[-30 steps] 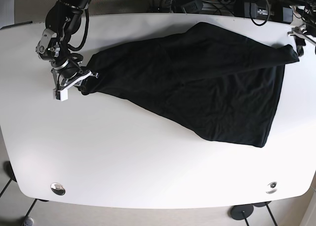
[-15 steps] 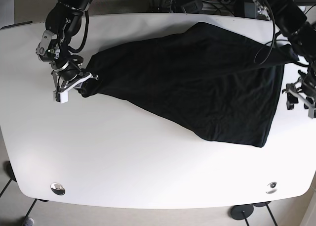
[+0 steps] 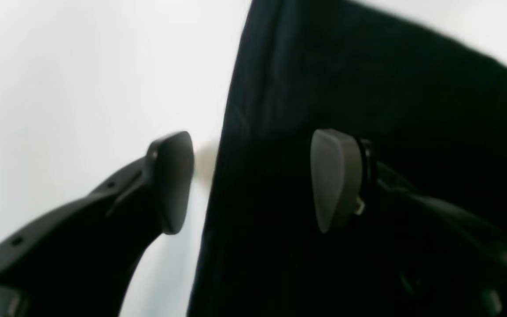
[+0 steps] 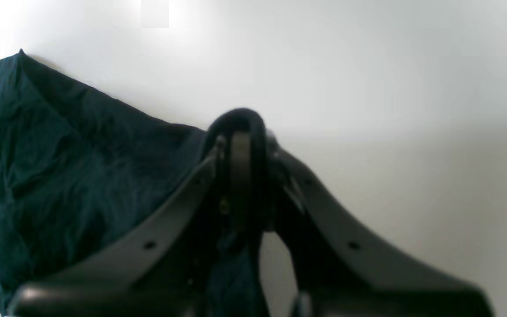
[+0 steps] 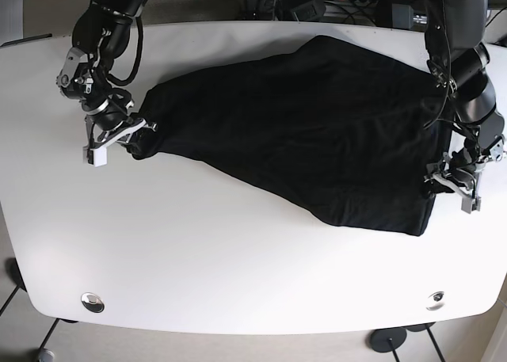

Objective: Fold the T-shirt properly
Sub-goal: 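Grasp another black shirt corner with the left gripper, then lift the black shirt with both grippers and lay it flat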

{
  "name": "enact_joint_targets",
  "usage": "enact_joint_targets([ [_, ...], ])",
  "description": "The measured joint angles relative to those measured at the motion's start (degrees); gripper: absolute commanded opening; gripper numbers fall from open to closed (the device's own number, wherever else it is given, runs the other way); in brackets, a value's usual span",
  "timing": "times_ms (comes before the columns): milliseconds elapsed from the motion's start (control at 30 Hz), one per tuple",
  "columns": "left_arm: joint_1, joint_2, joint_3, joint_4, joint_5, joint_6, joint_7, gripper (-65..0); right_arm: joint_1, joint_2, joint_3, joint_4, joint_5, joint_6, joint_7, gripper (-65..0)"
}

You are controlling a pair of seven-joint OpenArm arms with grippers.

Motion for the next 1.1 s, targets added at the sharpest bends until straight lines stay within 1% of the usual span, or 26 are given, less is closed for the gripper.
enact_joint_targets([
  [100,-0.33,0.50,3.61,-0.02,0.11,0.04,0.15,-26.2,-0.11,-0.02,0.00,0.00,0.02,-0.02,0.00,-62.9],
  [167,-0.31,1.88,3.89,0.09,-1.16,0.11,-0.04,-26.2,-0.11,-0.04,-0.02,0.00,0.26,0.00,0.04,-62.9],
  [233,-0.13,3.10,3.91,0.85,-1.27,0.11,1.05,-26.4,-0.11,-0.02,0.00,0.02,0.26,0.00,0.02,-62.9],
  [300,0.02,4.35,3.89,1.03,-2.08,-0.02,0.70,-26.8,-0.13,-0.02,0.04,0.02,0.24,0.00,0.02,-62.9],
  [333,0.00,5.09,3.89,1.11,-2.12,-0.02,0.52,-28.5,-0.11,-0.02,0.02,0.02,0.24,0.00,0.02,-62.9],
  [367,-0.02,5.70,3.89,1.18,-2.14,-0.02,0.52,-35.0,-0.11,-0.04,0.00,0.02,0.46,0.00,0.00,-62.9],
  [400,-0.11,6.32,3.91,1.18,-2.14,-0.02,0.57,-44.3,-0.11,-0.04,0.00,0.02,0.66,0.00,0.04,-62.9],
  [433,-0.07,6.97,4.02,1.18,-2.05,-0.02,0.31,-59.4,-0.11,-0.04,0.04,0.02,0.66,0.00,0.04,-62.9],
  [467,0.02,7.30,4.17,1.09,-2.05,-0.24,-0.11,-65.0,-0.11,-0.04,0.44,0.02,0.66,0.02,-0.02,-62.9],
  [500,0.17,7.50,4.17,1.01,-2.03,-0.48,-0.96,-63.3,-0.11,-0.07,1.25,0.02,0.66,0.00,0.00,-62.9],
  [533,0.20,7.45,4.17,1.20,-2.05,-0.50,-0.90,-63.7,-0.13,-0.04,1.57,0.02,0.63,-0.02,0.02,-62.9],
  [600,1.25,7.80,4.11,5.75,-0.68,-0.55,1.57,-64.0,-0.13,-0.04,1.60,0.04,0.66,-0.02,0.02,-62.9],
  [633,2.69,8.15,4.11,11.85,0.50,-0.39,5.79,-64.0,-0.15,-0.11,1.46,1.07,0.63,0.00,-0.24,-62.9],
  [733,7.17,8.48,4.11,27.67,0.20,-0.22,14.40,-64.2,-0.94,-0.02,1.46,7.06,0.85,0.24,-0.76,-63.1],
  [767,9.44,9.42,3.80,36.11,-0.81,-0.20,16.65,-64.2,-1.03,0.52,1.05,9.75,1.07,0.26,-0.83,-63.1],
  [833,11.43,10.58,3.93,46.18,-3.28,-0.09,20.17,-64.2,-0.50,1.77,0.90,12.44,1.07,0.24,-1.81,-63.1],
  [867,11.82,10.86,4.17,50.10,-4.09,-0.44,22.29,-64.2,0.50,2.05,1.16,13.03,0.85,0.22,-3.23,-63.1],
  [900,11.74,11.10,4.17,54.01,-5.22,-0.48,24.30,-64.2,2.84,3.02,1.22,13.00,0.50,0.17,-5.49,-63.1],
  [933,11.54,11.13,4.17,55.78,-5.95,-0.48,25.05,-64.2,4.81,4.04,1.09,12.94,0.52,0.17,-7.32,-63.1],
  [1000,10.27,11.10,4.15,58.21,-6.34,-0.50,27.63,-64.2,9.53,5.75,1.09,12.61,0.94,0.15,-7.74,-63.1],
  [1067,6.36,11.17,4.15,58.40,-5.92,-0.63,30.82,-64.2,15.58,7.74,0.96,10.40,1.27,0.13,-10.43,-63.1],
  [1100,3.45,11.30,4.20,58.25,-6.10,-0.66,31.32,-64.2,18.88,9.07,0.76,8.72,1.29,0.13,-11.61,-63.1],
])
